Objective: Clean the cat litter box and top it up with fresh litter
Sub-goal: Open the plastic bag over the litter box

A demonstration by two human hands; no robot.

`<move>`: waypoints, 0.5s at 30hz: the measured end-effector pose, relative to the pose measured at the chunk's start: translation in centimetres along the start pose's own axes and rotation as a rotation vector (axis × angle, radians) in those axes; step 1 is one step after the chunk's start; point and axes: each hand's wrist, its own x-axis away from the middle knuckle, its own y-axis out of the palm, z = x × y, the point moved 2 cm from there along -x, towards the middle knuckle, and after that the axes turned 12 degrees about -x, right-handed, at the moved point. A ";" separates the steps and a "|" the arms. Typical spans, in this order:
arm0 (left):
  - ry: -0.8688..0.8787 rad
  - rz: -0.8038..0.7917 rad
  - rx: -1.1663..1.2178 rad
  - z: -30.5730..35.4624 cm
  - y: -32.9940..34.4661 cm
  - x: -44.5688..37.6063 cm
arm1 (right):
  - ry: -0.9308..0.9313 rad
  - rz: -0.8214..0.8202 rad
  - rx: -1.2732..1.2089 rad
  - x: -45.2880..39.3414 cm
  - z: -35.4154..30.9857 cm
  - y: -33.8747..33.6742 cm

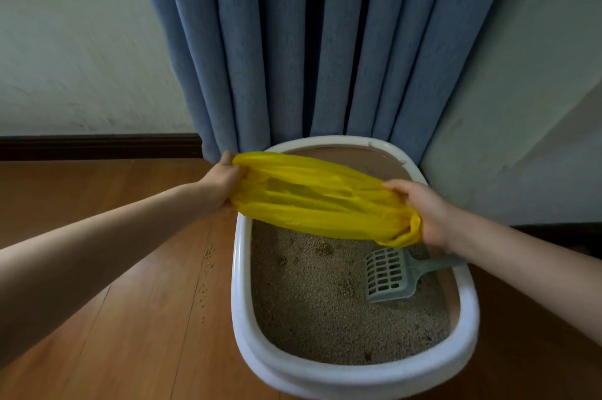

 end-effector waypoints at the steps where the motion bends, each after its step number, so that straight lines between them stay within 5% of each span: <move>1: 0.007 -0.001 0.035 0.1 -0.3 -0.1 | 0.025 -0.049 0.070 0.3 0.1 0.2; 5: -0.002 0.039 0.231 0.6 -1.1 -0.6 | 0.124 -0.051 0.301 0.0 1.1 0.0; 9: -0.197 -0.006 0.316 0.2 -0.8 0.1 | 0.038 0.073 0.152 -1.2 1.0 -0.6; 15: -0.152 -0.262 0.320 0.7 0.4 2.7 | -0.063 0.174 -0.008 -1.4 0.3 -0.7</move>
